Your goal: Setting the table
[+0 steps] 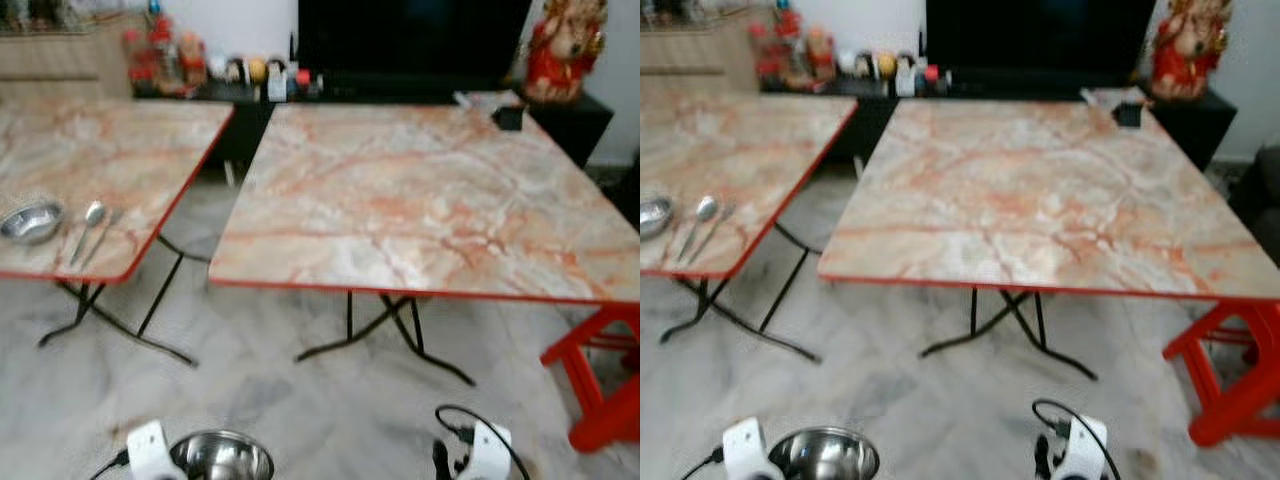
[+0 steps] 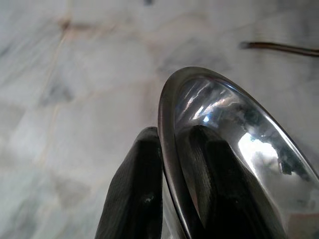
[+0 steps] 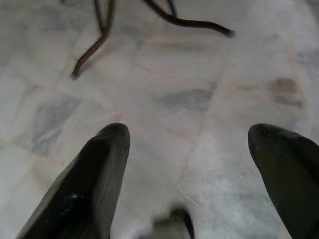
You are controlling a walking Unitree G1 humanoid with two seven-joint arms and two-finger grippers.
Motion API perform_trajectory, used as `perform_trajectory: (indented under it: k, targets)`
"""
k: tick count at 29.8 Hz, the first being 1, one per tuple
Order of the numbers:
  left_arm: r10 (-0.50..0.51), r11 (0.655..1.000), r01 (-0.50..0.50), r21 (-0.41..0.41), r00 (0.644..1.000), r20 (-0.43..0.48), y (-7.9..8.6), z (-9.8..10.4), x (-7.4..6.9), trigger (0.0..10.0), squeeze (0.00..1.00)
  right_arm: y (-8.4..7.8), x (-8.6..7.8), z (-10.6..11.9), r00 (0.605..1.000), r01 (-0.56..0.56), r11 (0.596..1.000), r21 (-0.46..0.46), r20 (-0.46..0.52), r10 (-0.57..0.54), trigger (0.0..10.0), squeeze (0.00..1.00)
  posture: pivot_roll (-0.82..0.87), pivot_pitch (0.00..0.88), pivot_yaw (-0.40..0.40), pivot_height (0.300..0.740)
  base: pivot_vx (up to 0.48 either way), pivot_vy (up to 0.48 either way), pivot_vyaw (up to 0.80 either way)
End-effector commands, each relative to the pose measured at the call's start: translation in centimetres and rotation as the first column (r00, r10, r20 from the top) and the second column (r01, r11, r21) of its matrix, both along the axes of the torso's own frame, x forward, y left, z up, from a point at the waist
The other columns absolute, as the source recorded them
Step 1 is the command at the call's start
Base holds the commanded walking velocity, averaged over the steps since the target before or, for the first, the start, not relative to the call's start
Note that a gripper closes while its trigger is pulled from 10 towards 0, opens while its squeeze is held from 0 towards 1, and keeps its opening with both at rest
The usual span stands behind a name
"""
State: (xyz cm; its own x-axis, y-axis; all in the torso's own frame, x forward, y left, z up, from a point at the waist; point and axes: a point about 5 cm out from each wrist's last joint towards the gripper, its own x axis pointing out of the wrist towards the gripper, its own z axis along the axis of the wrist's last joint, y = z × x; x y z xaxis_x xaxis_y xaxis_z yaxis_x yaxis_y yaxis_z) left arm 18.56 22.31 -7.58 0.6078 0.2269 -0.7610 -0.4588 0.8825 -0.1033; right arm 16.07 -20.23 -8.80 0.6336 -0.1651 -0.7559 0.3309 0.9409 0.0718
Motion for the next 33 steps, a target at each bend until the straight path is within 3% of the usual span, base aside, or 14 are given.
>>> perform_trajectory:
  k: [1, 11, 14, 17, 33]
  targets:
    - [-0.006, 1.0, 0.006, -0.018, 1.0, 0.004, -0.76, -0.08, 0.17, 10.0, 0.0, -0.86, -0.22, 0.04, 1.0, 0.018, 1.0, -0.014, -0.008, -0.018, 10.0, 0.0, -0.01, 0.0, -0.017, 0.74, 0.435, 0.0, 0.0]
    - [-0.014, 1.0, 0.014, -0.016, 1.0, 0.001, -0.89, -0.08, 0.23, 10.0, 0.0, -0.71, -0.09, 0.06, 1.0, 0.013, 1.0, -0.012, -0.008, -0.013, 10.0, 0.0, -0.01, 0.0, -0.014, 0.74, 0.349, 0.0, 0.0]
    - [-0.004, 1.0, 0.004, -0.013, 1.0, 0.004, -0.83, -0.09, 0.17, 10.0, 0.0, -0.6, -0.33, -0.06, 1.0, 0.016, 1.0, -0.008, -0.013, -0.017, 10.0, 0.0, -0.01, 0.0, -0.015, 0.74, 0.0, 0.0, 0.0]
    - [0.117, 0.989, -0.113, -0.094, 0.992, 0.037, -0.4, 0.03, 0.23, 10.0, 0.0, -0.47, -0.37, -0.11, 1.0, 0.014, 1.0, -0.001, -0.017, -0.014, 10.0, 0.0, -0.01, 0.0, -0.013, 0.74, 0.0, 0.0, 0.0]
    - [0.1, 0.991, -0.097, -0.087, 0.995, 0.031, -0.64, -0.01, 0.28, 10.0, 0.0, -0.33, -0.05, -0.03, 1.0, 0.006, 1.0, 0.004, -0.017, -0.006, 10.0, 0.0, -0.02, 0.0, -0.011, 0.74, 0.0, 0.0, 0.0]
